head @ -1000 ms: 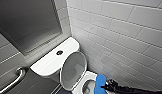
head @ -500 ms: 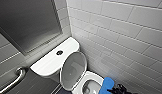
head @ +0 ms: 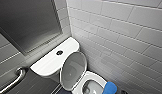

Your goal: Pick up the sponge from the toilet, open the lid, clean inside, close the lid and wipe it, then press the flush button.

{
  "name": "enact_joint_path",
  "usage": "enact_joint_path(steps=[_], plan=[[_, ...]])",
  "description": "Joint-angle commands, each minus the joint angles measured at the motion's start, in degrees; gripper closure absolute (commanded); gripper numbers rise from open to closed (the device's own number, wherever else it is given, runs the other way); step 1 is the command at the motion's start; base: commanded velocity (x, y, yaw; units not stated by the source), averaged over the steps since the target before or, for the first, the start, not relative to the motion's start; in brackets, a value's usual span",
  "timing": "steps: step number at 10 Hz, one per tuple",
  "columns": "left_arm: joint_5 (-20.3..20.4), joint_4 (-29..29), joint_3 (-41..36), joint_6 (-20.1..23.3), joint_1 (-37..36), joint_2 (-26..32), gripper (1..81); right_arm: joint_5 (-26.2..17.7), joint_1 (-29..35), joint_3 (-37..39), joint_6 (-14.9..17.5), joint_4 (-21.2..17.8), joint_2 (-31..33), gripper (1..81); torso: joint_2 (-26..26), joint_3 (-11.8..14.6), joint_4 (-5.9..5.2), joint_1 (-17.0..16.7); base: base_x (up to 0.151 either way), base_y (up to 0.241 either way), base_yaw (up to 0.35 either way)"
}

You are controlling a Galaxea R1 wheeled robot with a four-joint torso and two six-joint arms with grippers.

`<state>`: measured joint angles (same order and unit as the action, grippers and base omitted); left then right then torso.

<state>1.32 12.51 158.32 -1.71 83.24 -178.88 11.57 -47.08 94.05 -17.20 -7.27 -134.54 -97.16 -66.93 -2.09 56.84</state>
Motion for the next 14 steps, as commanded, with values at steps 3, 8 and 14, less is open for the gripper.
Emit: enact_joint_path(steps=[3, 8, 14], plan=[[-4.5, 0.2, -0.4, 0.2, 1.0, -0.4, 1.0, 4.5, -2.9, -5.9, 0.0, -0.6, 5.1, 81.1, 0.0, 0.0, 0.00, 0.0, 0.000, 0.000, 0.000], [-4.5, 0.2, -0.4, 0.2, 1.0, -0.4, 1.0, 2.6, -3.4, -10.3, 1.6, -0.6, 5.6, 81.1, 0.0, 0.0, -0.02, 0.0, 0.000, 0.000, 0.000], [-4.5, 0.1, -0.4, 0.2, 0.7, -0.6, 1.0, -9.9, 7.1, -10.1, 1.6, -0.6, 8.2, 81.1, 0.0, 0.0, -0.02, 0.0, 0.000, 0.000, 0.000]])
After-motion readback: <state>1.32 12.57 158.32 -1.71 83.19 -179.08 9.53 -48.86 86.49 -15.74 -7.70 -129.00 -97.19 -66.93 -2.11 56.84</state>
